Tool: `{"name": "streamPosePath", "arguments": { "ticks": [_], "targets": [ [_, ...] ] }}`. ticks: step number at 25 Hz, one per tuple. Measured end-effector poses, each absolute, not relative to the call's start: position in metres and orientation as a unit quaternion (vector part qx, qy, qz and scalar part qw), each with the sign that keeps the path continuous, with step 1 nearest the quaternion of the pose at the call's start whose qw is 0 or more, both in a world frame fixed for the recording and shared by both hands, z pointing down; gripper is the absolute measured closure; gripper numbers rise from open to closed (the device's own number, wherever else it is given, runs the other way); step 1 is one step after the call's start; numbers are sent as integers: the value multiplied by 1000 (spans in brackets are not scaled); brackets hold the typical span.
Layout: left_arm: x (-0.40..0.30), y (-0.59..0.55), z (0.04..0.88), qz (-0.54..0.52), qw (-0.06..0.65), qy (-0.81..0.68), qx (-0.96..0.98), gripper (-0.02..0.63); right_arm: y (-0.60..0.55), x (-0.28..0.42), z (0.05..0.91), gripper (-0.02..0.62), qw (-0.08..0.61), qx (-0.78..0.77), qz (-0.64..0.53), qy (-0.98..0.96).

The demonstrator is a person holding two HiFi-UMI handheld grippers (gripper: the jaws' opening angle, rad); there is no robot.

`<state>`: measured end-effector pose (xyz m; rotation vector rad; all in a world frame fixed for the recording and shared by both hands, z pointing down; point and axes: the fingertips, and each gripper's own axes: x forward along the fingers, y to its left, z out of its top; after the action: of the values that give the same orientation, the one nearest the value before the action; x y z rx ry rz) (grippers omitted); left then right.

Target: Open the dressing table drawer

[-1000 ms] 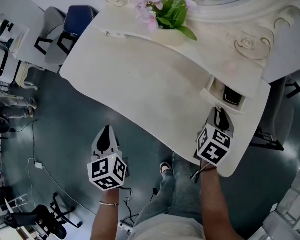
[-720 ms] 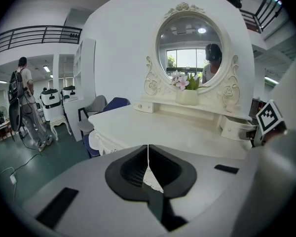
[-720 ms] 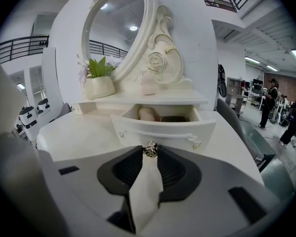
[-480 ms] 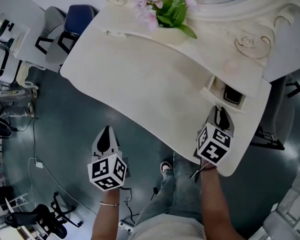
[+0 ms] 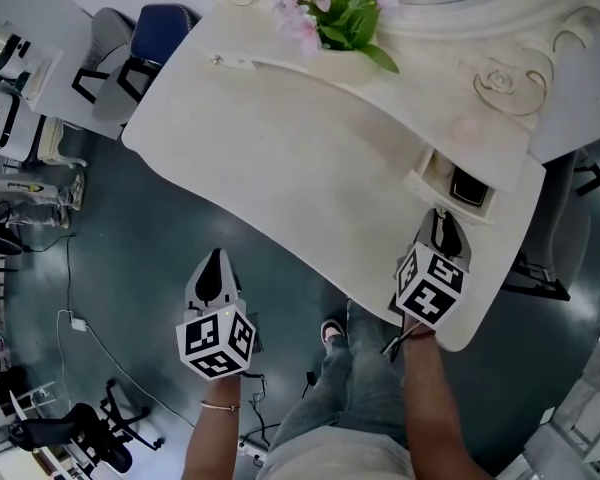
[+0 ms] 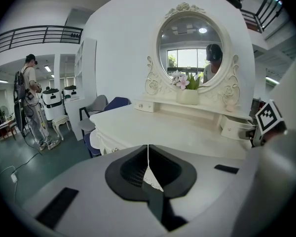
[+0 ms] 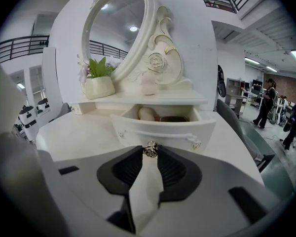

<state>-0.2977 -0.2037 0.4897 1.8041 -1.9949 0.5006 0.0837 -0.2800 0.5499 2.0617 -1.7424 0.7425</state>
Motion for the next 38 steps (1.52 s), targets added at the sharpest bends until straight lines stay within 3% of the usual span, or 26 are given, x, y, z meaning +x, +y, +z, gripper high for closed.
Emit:
{"name": "streamPosePath", "arguments": {
  "ticks": [9, 38],
  "targets": [
    [-304, -193, 491, 183, 202, -717, 641, 584, -275, 85, 548, 460, 168, 731, 258, -609],
    [-329, -151, 443, 109, 175, -739, 641, 584, -219, 87, 445, 469, 138, 732, 181, -642]
  ]
}}
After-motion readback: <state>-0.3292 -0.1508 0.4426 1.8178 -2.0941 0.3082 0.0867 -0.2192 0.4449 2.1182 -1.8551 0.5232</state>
